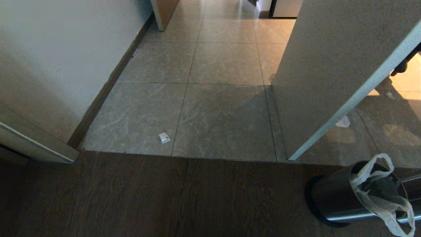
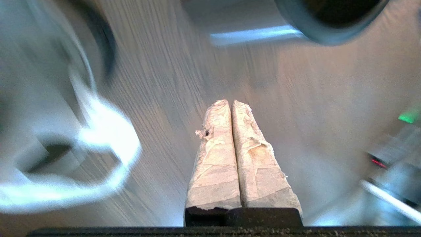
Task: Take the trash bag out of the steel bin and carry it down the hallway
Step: Pick up the trash bag
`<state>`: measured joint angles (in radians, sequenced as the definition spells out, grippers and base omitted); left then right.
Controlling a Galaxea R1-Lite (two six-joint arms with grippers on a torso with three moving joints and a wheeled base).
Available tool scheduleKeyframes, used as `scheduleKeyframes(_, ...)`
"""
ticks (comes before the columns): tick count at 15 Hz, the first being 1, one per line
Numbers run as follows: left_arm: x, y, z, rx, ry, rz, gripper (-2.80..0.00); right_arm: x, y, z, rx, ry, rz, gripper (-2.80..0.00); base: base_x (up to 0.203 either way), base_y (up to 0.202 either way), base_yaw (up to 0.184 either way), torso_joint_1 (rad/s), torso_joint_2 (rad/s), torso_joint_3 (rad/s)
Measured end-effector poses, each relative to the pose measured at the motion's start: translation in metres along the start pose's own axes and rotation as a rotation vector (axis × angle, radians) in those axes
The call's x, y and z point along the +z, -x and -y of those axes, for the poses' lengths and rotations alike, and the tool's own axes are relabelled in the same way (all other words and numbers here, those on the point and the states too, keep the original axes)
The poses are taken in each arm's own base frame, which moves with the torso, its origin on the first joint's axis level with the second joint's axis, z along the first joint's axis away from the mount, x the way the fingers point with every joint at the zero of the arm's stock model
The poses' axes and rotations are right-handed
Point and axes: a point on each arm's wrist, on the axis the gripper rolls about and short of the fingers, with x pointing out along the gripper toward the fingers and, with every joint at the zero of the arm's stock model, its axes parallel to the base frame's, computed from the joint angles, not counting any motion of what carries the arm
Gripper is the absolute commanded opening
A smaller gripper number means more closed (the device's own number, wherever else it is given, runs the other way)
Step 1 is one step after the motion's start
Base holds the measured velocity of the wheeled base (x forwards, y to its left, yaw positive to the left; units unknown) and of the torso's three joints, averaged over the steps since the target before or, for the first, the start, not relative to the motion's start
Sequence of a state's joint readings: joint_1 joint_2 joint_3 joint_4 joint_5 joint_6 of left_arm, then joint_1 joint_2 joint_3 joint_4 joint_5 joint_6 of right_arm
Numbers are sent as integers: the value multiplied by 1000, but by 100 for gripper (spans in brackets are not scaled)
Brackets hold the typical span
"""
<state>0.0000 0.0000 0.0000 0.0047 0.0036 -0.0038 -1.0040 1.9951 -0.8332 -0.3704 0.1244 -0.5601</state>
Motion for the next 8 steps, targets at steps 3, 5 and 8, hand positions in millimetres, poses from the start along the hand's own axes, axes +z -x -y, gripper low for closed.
scheduleKeyframes(3, 0, 0, 0, 0, 0, 0, -280, -12, -1, -18, 48, 131, -53, 0, 0, 0, 0, 0, 0, 0)
scheduleKeyframes(5, 0, 0, 0, 0, 0, 0, -280, -25, -1, -28, 80, 200, -83, 0, 0, 0, 0, 0, 0, 0)
scheduleKeyframes(8, 0, 0, 0, 0, 0, 0, -280, -38, -5, -36, 114, 201, -126, 0, 0, 0, 0, 0, 0, 0)
